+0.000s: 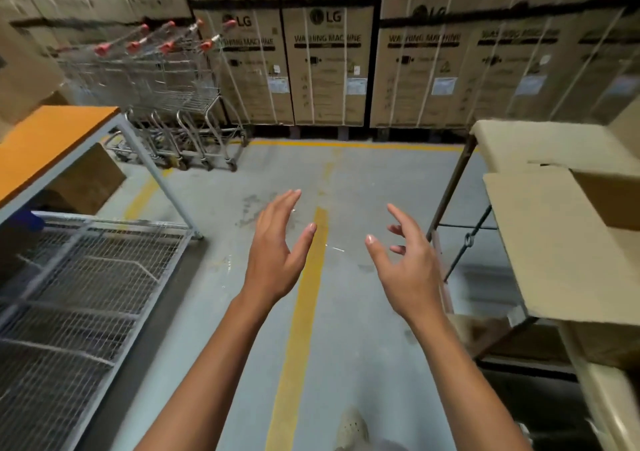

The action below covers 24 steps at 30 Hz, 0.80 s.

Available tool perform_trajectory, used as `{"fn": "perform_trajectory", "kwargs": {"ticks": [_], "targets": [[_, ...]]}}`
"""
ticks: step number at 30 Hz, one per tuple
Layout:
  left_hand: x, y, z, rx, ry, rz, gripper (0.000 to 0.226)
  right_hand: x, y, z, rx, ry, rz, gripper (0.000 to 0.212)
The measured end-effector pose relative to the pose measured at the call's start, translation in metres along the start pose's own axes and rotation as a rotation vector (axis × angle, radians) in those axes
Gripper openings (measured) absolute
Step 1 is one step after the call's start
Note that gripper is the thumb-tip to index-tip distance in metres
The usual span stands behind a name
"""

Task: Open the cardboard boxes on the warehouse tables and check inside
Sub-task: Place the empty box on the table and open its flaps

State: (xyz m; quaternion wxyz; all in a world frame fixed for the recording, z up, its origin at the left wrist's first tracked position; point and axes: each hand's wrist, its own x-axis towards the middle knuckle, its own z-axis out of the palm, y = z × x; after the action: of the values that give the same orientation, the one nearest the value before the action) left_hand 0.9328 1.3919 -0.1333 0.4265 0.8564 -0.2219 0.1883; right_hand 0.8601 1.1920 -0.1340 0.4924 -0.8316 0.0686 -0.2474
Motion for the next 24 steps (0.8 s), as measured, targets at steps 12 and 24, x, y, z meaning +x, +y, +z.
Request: {"fn": "perform_trajectory", "kwargs": {"ticks": [12, 24], "targets": [[0.217, -0.077, 0.093, -0.093, -0.041, 0.067, 0.054, 0.213, 0.055, 0.047, -0.040, 0.113, 0.011, 0.059], [0.467, -0.198, 0.194, -0.198, -0.186, 0.156, 0.055, 0.445, 0.117, 0.114, -0.132, 0.310, 0.080, 0.057]]}}
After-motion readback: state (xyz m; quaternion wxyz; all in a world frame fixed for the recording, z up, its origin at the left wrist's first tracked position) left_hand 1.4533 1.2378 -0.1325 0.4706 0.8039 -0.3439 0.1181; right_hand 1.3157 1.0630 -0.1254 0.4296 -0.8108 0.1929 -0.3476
